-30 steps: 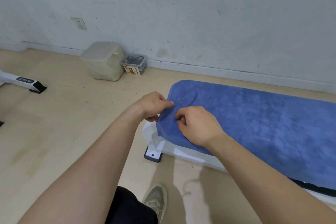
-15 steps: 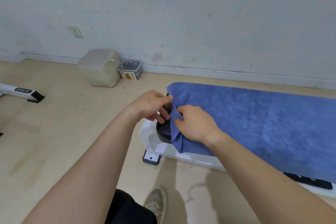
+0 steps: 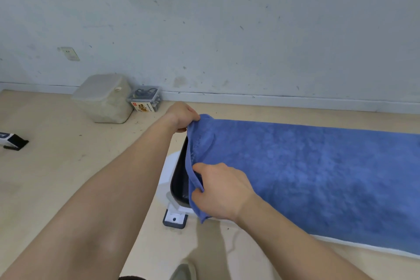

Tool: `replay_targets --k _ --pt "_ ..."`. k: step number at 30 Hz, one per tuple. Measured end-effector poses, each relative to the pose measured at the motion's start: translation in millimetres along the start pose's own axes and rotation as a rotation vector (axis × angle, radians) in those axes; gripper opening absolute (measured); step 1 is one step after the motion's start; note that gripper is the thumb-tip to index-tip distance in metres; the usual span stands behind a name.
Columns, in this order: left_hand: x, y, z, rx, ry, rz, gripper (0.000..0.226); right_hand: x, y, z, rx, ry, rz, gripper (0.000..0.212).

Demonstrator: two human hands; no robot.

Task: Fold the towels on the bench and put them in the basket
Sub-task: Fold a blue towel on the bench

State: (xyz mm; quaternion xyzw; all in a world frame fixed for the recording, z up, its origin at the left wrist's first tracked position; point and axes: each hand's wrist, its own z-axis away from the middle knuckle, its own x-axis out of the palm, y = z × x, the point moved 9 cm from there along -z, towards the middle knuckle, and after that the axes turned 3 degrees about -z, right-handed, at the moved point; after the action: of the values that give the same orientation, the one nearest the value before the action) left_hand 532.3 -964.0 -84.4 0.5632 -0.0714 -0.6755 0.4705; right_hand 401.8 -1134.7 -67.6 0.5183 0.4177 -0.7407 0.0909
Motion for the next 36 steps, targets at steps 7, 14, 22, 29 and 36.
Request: replay_targets --k 7,14,22,29,36 --pt "-6 16 -7 0.075 -0.012 -0.054 0.021 8 -20 1 -0.053 0.006 -0.022 0.008" --pt "-37 36 -10 0.232 0.158 -0.250 0.030 28 -48 -18 0.007 0.094 -0.218 0.018" --pt "-81 16 -11 0.227 0.309 -0.355 0.028 34 -81 -31 -0.061 0.131 -0.529 0.012" --pt "-72 67 29 0.277 0.282 -0.279 0.023 -17 -35 17 0.006 0.214 -0.532 0.012" --pt "5 173 82 0.445 0.153 -0.143 0.034 -108 78 124 0.185 0.499 -0.598 0.013"
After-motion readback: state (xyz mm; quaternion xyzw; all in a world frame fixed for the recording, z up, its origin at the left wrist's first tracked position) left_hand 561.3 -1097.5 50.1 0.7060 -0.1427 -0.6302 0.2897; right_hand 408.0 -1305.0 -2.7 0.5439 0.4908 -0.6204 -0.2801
